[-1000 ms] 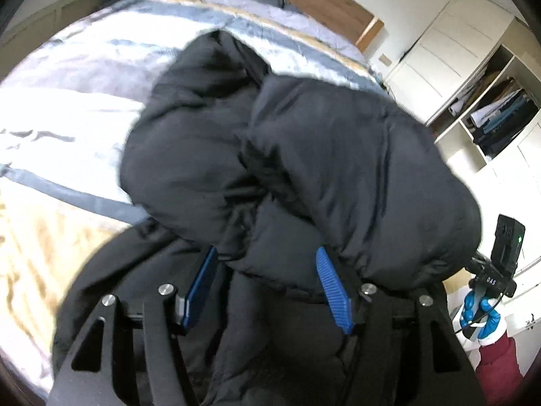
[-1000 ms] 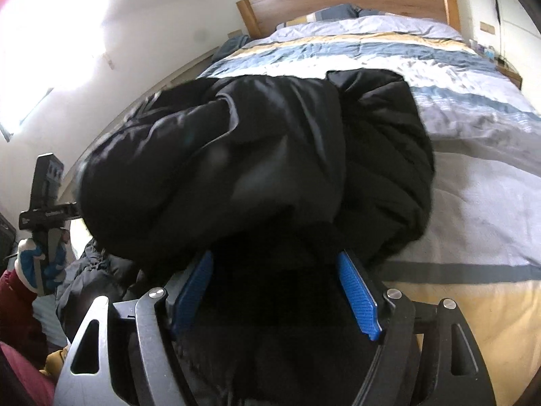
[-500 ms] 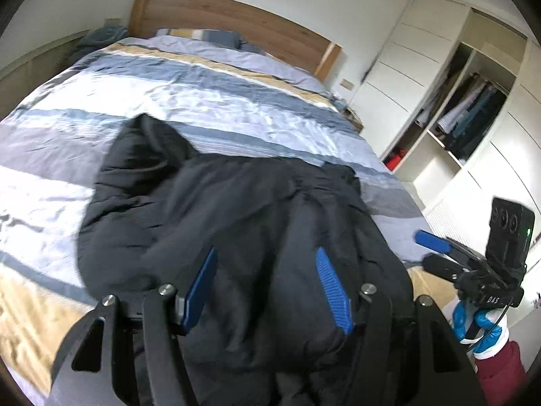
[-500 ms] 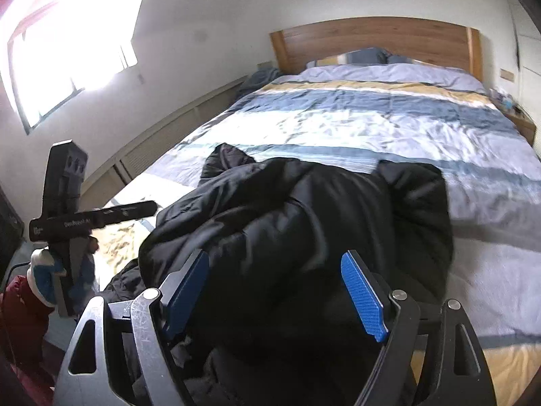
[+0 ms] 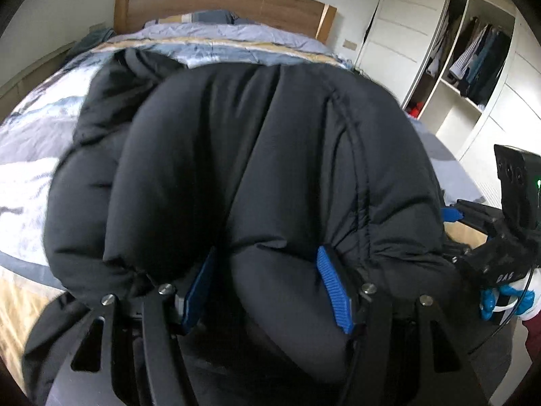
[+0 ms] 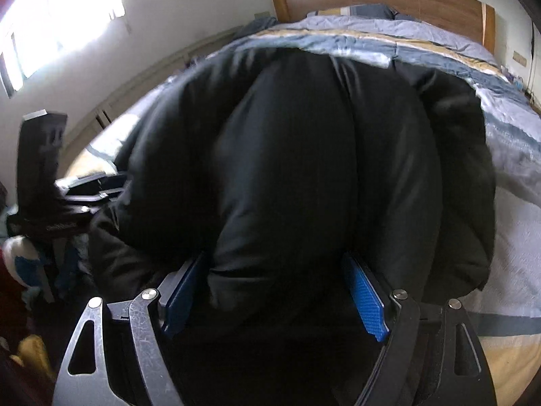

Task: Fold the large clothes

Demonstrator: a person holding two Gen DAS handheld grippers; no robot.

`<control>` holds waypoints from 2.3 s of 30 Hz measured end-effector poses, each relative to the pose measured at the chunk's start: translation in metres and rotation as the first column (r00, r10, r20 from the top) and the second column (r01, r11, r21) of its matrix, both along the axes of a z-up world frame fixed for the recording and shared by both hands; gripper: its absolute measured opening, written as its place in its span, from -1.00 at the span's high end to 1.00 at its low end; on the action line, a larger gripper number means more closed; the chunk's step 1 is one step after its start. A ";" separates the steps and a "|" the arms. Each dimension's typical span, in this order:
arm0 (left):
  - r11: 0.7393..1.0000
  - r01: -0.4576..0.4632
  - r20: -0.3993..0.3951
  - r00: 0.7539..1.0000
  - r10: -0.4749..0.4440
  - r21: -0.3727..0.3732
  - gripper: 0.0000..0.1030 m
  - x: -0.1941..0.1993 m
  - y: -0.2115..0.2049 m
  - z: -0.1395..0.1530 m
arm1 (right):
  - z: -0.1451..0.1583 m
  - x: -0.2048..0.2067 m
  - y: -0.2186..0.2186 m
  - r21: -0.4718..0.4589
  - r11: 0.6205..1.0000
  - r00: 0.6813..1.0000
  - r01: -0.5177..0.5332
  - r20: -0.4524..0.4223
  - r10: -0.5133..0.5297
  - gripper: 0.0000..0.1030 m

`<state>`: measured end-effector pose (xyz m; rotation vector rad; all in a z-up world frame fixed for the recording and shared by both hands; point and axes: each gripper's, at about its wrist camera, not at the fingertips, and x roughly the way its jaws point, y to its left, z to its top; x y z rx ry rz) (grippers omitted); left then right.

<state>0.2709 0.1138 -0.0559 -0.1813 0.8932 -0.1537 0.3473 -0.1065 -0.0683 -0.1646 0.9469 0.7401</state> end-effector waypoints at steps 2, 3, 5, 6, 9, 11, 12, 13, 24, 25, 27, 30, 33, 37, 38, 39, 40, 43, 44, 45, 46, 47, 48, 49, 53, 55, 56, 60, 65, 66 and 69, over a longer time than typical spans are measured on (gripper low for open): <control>1.000 0.003 -0.022 1.000 -0.003 -0.012 -0.17 0.006 0.000 -0.011 | -0.012 -0.002 0.004 -0.031 1.000 1.000 0.002 0.025 -0.001 -0.57; 1.000 0.005 -0.028 1.000 -0.005 -0.011 -0.18 0.008 0.000 -0.013 | -0.015 -0.002 0.005 -0.033 0.999 1.000 0.007 0.029 -0.006 -0.57; 1.000 0.006 -0.039 0.999 -0.006 -0.003 -0.18 0.012 -0.002 -0.018 | -0.019 -0.001 0.005 -0.030 0.999 0.999 0.020 0.025 -0.019 -0.57; 1.000 0.007 -0.040 0.999 -0.006 0.002 -0.18 0.012 -0.003 -0.018 | -0.019 -0.001 0.006 -0.033 0.999 0.999 0.025 0.028 -0.024 -0.57; 1.000 0.005 -0.037 0.999 -0.005 0.014 -0.18 0.008 -0.006 -0.016 | -0.016 -0.007 0.007 -0.050 0.998 0.999 0.034 0.039 -0.032 -0.57; 1.000 0.002 -0.047 0.999 -0.002 0.017 -0.19 0.003 -0.008 -0.010 | -0.011 -0.014 0.007 -0.063 0.997 0.998 0.042 0.038 -0.040 -0.57; 1.000 0.003 -0.053 0.999 -0.003 0.013 -0.19 0.001 -0.009 -0.007 | -0.009 -0.017 0.006 -0.071 0.997 0.999 0.043 0.034 -0.041 -0.56; 1.000 0.009 -0.063 0.998 -0.009 0.008 -0.19 -0.001 -0.009 0.001 | -0.005 -0.020 0.004 -0.080 0.996 0.999 0.040 0.027 -0.038 -0.56; 1.000 0.015 0.071 0.997 -0.016 0.018 -0.19 0.015 0.016 0.094 | 0.086 -0.024 -0.007 -0.064 0.998 0.991 0.029 0.132 -0.020 -0.56; 1.000 0.013 0.078 0.997 -0.015 0.026 -0.19 0.024 0.014 0.097 | 0.093 -0.019 -0.002 -0.053 0.998 0.989 0.028 0.146 -0.020 -0.56; 1.000 0.011 0.080 0.997 -0.013 0.027 -0.19 0.040 0.013 0.096 | 0.105 -0.003 0.007 -0.029 0.999 0.987 0.025 0.163 -0.020 -0.57; 1.000 -0.001 0.067 0.998 -0.001 0.019 -0.19 0.059 0.019 0.084 | 0.109 0.019 0.025 -0.008 1.000 0.984 0.025 0.174 -0.023 -0.57; 1.000 -0.013 0.036 0.999 0.012 0.029 -0.19 0.079 0.018 0.061 | 0.100 0.038 0.038 -0.009 0.999 0.987 0.032 0.157 -0.030 -0.57; 0.999 -0.015 0.009 1.000 0.014 0.045 -0.19 0.094 0.018 0.025 | 0.061 0.066 0.047 -0.040 0.998 0.994 0.043 0.098 -0.039 -0.57; 0.999 -0.013 0.013 1.000 0.012 0.050 -0.19 0.095 0.018 0.018 | 0.050 0.070 0.047 -0.047 0.998 0.996 0.045 0.083 -0.041 -0.57; 0.999 -0.013 0.016 1.000 0.012 0.053 -0.19 0.095 0.017 0.014 | 0.039 0.072 0.047 -0.049 0.998 0.997 0.048 0.069 -0.044 -0.59; 0.998 -0.013 0.018 1.000 0.012 0.055 -0.19 0.096 0.016 0.010 | 0.029 0.073 0.045 -0.041 0.998 0.997 0.052 0.059 -0.049 -0.62; 0.998 -0.013 0.016 1.000 0.012 0.064 -0.19 0.099 0.014 0.004 | 0.016 0.076 0.040 -0.006 0.997 0.996 0.071 0.045 -0.071 -0.63; 0.998 -0.011 0.013 1.000 0.010 0.068 -0.19 0.100 0.014 0.005 | 0.015 0.076 0.039 -0.006 0.997 0.996 0.073 0.044 -0.072 -0.63; 0.997 -0.008 0.010 1.000 0.007 0.076 -0.19 0.100 0.013 0.007 | 0.017 0.076 0.040 -0.015 0.997 0.997 0.072 0.044 -0.071 -0.63; 0.996 -0.006 0.010 1.000 0.006 0.085 -0.19 0.099 0.012 0.011 | 0.020 0.074 0.041 -0.026 0.997 0.997 0.071 0.044 -0.069 -0.63; 0.995 -0.008 0.015 1.000 0.006 0.096 -0.19 0.095 0.011 0.017 | 0.023 0.076 0.041 -0.031 0.997 0.997 0.071 0.046 -0.069 -0.63; 0.995 -0.011 0.023 1.000 0.008 0.102 -0.19 0.090 0.009 0.024 | 0.028 0.072 0.040 -0.030 0.997 0.996 0.069 0.051 -0.068 -0.63; 0.994 -0.012 0.031 0.999 0.009 0.104 -0.19 0.085 0.008 0.030 | 0.036 0.067 0.038 -0.022 0.998 0.996 0.066 0.057 -0.065 -0.62; 0.995 0.003 0.082 0.997 -0.011 0.095 -0.19 0.053 0.001 0.054 | 0.062 0.044 0.029 0.028 0.998 0.995 0.051 0.085 -0.053 -0.62; 0.996 0.016 0.096 0.995 -0.025 0.090 -0.19 0.036 -0.004 0.061 | 0.073 0.028 0.025 0.052 0.998 0.995 0.038 0.092 -0.042 -0.62; 0.996 0.020 0.098 0.995 -0.029 0.087 -0.20 0.029 -0.006 0.061 | 0.075 0.021 0.024 0.061 0.998 0.995 0.030 0.090 -0.036 -0.62; 0.995 0.034 0.043 0.998 -0.038 0.097 -0.20 0.011 -0.015 0.043 | 0.057 -0.003 0.022 0.041 0.999 0.999 0.020 0.042 -0.022 -0.62; 0.995 0.017 -0.019 1.000 -0.015 0.094 -0.20 0.002 -0.015 0.021 | 0.020 -0.016 0.017 -0.012 0.998 0.998 0.059 -0.033 -0.060 -0.63; 0.996 0.013 -0.022 1.000 -0.011 0.093 -0.20 -0.001 -0.015 0.022 | 0.019 -0.018 0.015 -0.012 0.998 0.997 0.067 -0.036 -0.068 -0.63; 0.995 0.008 -0.022 1.000 -0.006 0.099 -0.20 -0.013 -0.016 0.029 | 0.024 -0.026 0.010 -0.014 0.996 0.996 0.083 -0.036 -0.083 -0.63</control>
